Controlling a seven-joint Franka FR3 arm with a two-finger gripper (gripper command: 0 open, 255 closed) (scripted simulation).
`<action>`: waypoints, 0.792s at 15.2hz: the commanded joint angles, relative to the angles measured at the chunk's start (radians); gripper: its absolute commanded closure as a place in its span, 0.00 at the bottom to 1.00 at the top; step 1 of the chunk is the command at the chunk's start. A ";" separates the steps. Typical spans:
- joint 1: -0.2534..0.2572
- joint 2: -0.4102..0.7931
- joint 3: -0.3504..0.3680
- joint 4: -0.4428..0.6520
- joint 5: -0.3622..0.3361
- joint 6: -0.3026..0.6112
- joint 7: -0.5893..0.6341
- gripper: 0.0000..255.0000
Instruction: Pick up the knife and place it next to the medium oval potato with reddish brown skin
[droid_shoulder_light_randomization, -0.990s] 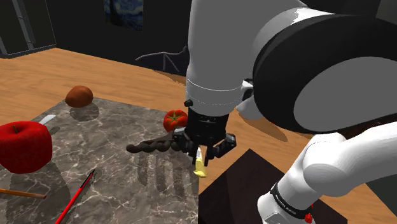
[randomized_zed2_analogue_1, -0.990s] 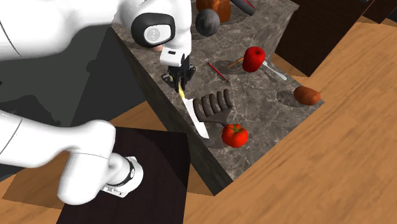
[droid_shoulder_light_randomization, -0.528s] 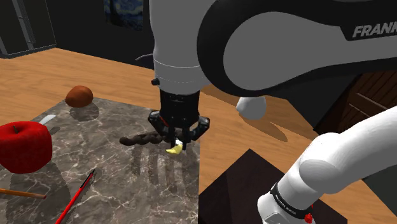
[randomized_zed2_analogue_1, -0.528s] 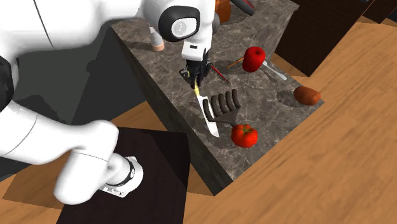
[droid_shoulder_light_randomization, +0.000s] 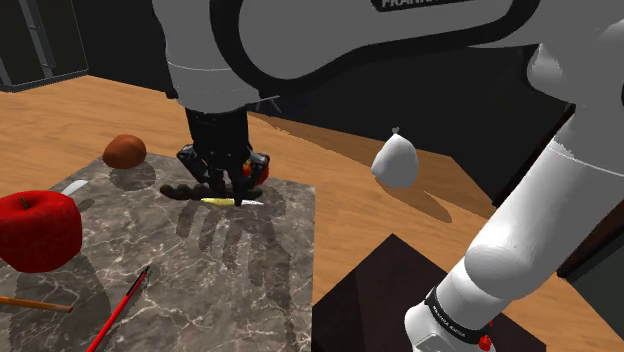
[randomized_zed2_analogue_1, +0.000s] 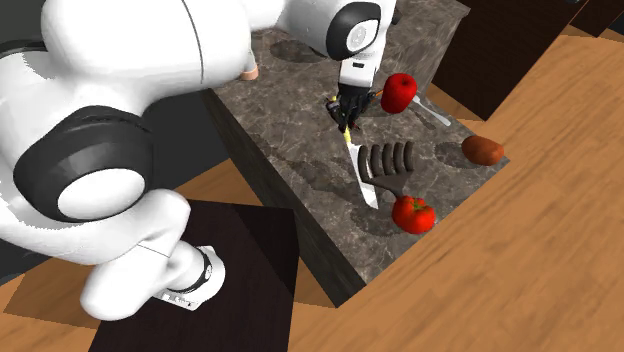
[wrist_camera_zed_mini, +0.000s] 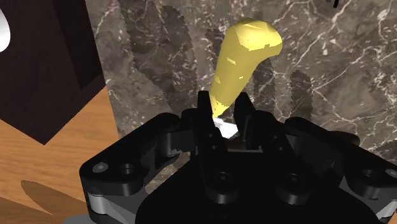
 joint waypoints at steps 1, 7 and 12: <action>0.027 0.133 0.002 0.095 -0.109 -0.025 0.053 1.00; 0.210 0.438 -0.091 0.444 -0.318 -0.164 0.092 1.00; 0.368 0.639 -0.171 0.763 -0.424 -0.278 0.051 1.00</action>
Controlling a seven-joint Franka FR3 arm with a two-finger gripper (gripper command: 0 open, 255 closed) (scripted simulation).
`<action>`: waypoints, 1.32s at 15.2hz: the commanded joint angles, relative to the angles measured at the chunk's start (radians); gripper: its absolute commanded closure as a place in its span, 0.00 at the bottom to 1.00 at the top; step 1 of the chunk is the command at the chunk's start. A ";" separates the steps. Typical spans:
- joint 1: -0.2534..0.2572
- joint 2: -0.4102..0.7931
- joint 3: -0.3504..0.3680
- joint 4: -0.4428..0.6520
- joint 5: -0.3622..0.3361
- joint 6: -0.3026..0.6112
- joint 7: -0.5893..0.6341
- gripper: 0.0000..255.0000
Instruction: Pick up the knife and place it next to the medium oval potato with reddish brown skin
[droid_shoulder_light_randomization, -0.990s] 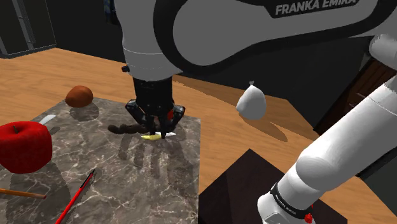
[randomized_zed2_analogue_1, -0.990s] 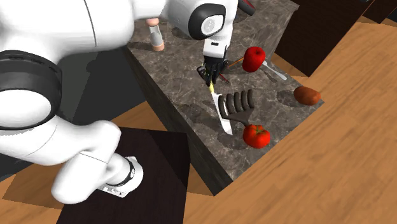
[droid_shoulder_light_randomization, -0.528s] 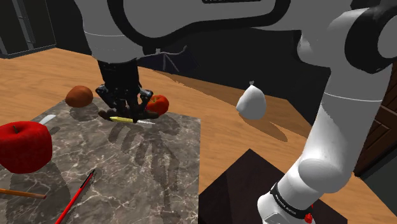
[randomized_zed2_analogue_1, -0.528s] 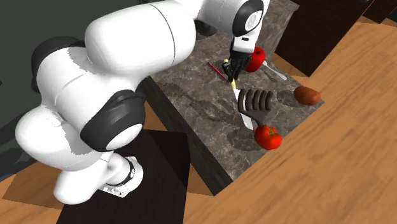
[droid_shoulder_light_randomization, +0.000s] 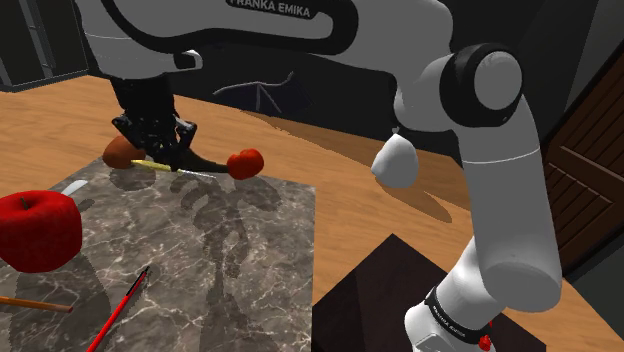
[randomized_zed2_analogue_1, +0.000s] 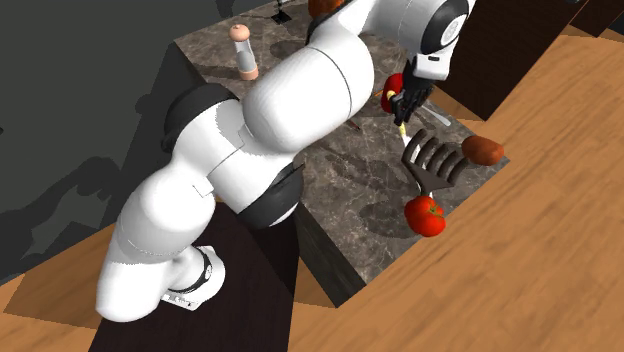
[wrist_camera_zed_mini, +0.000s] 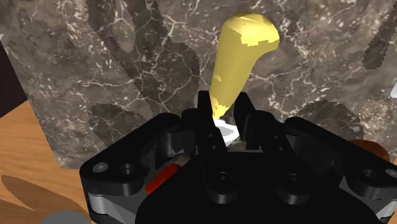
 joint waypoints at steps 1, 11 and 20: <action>0.027 0.037 -0.016 0.046 -0.019 -0.010 -0.002 1.00; -0.016 0.043 -0.018 -0.095 -0.027 0.119 0.029 1.00; -0.033 0.069 -0.030 -0.183 -0.048 0.218 0.055 1.00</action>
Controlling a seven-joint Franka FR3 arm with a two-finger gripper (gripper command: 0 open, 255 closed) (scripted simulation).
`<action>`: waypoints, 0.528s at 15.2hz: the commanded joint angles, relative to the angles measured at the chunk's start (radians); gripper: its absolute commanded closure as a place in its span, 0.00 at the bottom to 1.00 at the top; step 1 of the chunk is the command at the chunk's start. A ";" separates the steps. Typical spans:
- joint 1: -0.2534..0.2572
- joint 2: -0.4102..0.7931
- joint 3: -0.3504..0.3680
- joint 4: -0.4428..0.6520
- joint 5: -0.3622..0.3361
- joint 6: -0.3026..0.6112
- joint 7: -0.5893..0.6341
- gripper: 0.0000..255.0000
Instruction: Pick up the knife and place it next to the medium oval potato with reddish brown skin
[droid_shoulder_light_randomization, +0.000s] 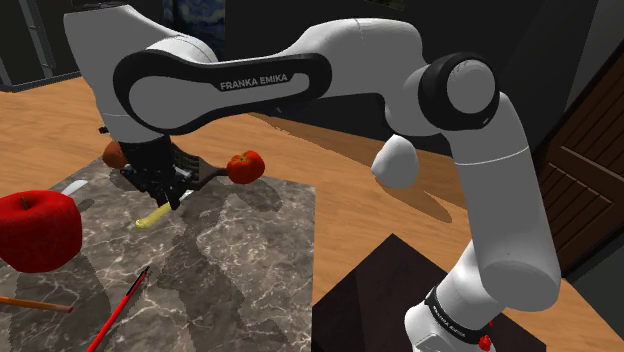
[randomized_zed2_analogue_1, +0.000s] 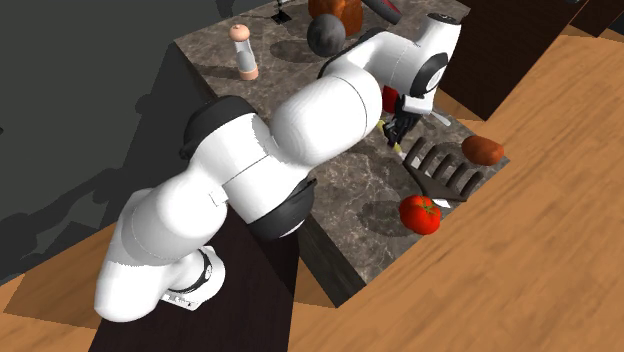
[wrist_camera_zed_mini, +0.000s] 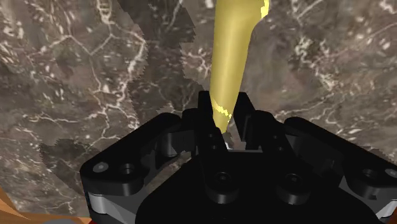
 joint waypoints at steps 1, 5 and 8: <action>-0.005 0.006 -0.003 -0.020 -0.006 0.023 0.006 1.00; -0.007 0.018 -0.010 -0.042 -0.015 0.054 0.014 1.00; -0.007 0.018 -0.010 -0.042 -0.015 0.054 0.014 1.00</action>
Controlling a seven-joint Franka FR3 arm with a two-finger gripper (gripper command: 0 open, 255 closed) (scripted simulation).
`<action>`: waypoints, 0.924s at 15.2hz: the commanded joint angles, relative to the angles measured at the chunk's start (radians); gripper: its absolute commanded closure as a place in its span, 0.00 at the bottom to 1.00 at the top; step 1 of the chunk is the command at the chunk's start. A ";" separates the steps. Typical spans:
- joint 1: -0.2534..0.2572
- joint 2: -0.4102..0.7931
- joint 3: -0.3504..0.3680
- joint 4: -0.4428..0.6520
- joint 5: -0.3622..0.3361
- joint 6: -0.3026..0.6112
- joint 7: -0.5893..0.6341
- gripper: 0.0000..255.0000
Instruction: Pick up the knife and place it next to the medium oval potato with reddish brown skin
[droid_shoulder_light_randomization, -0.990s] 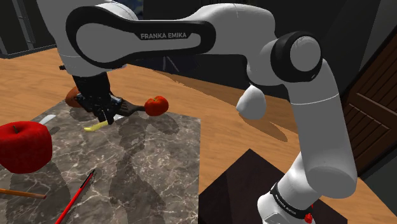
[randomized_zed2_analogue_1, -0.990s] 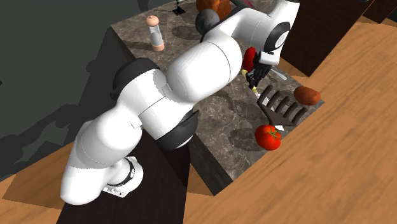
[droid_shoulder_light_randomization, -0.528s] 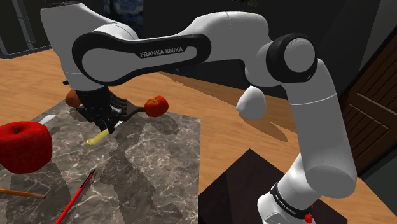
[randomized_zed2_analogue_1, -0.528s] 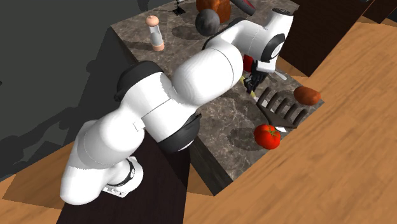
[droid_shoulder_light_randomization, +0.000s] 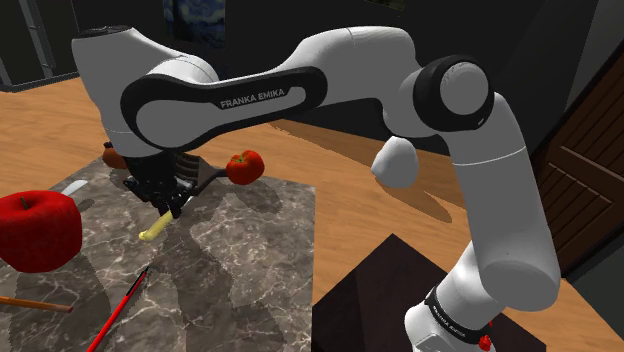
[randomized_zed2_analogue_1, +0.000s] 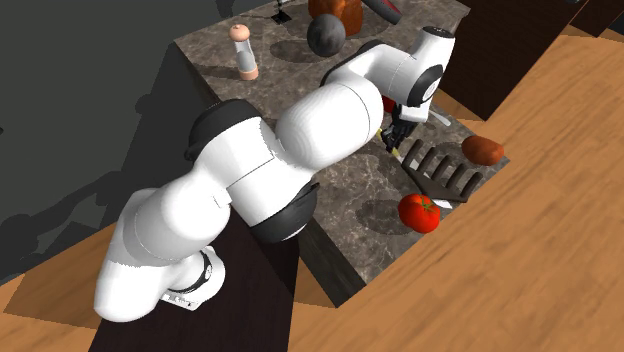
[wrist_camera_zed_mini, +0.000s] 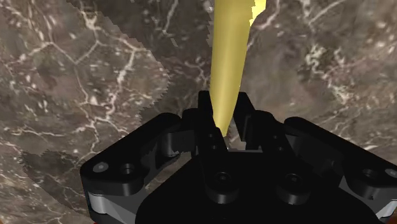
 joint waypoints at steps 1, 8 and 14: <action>0.001 0.000 0.000 0.000 0.000 0.000 0.000 1.00; 0.001 0.001 0.000 0.001 0.000 0.000 0.000 0.00; 0.038 -0.012 0.009 0.118 0.018 -0.114 -0.024 0.00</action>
